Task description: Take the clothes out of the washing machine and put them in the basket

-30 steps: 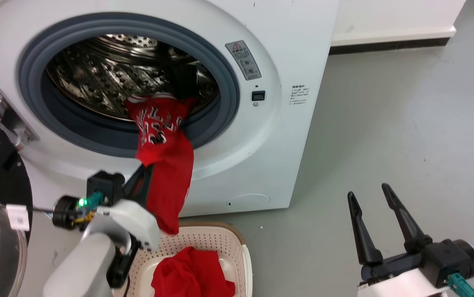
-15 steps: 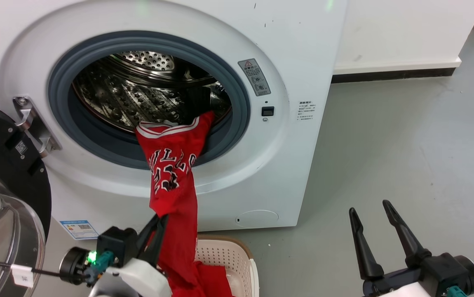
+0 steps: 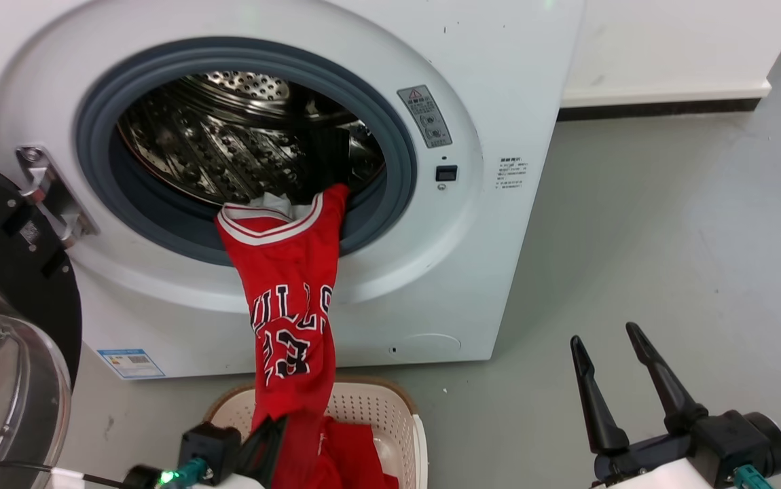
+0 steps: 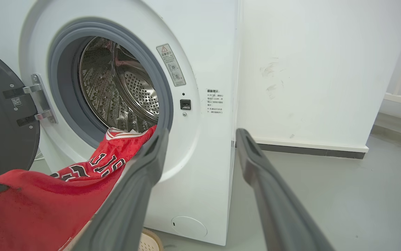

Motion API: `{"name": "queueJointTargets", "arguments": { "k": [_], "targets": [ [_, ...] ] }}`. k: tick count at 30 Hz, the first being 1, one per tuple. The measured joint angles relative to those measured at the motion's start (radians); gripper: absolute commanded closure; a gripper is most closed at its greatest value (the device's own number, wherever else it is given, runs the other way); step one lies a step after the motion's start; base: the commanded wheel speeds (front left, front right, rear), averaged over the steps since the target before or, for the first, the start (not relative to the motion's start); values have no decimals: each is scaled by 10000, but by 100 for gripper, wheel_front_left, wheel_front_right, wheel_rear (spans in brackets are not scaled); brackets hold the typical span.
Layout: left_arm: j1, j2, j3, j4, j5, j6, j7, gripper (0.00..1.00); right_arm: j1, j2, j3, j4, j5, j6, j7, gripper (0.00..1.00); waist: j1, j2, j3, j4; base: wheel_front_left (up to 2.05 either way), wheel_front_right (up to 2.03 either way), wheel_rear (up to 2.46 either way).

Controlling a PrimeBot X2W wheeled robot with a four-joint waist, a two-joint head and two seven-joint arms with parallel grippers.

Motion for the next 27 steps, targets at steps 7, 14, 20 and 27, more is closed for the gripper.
{"name": "queueJointTargets", "arguments": {
  "k": [7, 14, 20, 27],
  "targets": [
    [-180, -658, -249, 1795, -278, -650, -405, 100, -323, 0, -63, -44, -71, 0, 0, 0, 1, 0, 567, -203, 0, 0, 0],
    [-1025, -1356, -140, 3795, -437, -1181, -899, 100, -639, -2, -84, -90, -84, 2, 0, 0, 1, 0, 1127, -340, 0, 0, 0],
    [-2071, -1992, 115, 5601, -541, -1553, -1137, 100, -1159, -2, -42, -165, -81, 0, 0, 0, 2, 0, 1733, -432, 0, 0, 0],
    [-3245, -2568, 646, 7806, -819, -1987, -1239, 100, -1650, -2, -31, -255, -50, 0, 0, 0, 2, 0, 2526, -630, 0, 0, 0]
  ]
}}
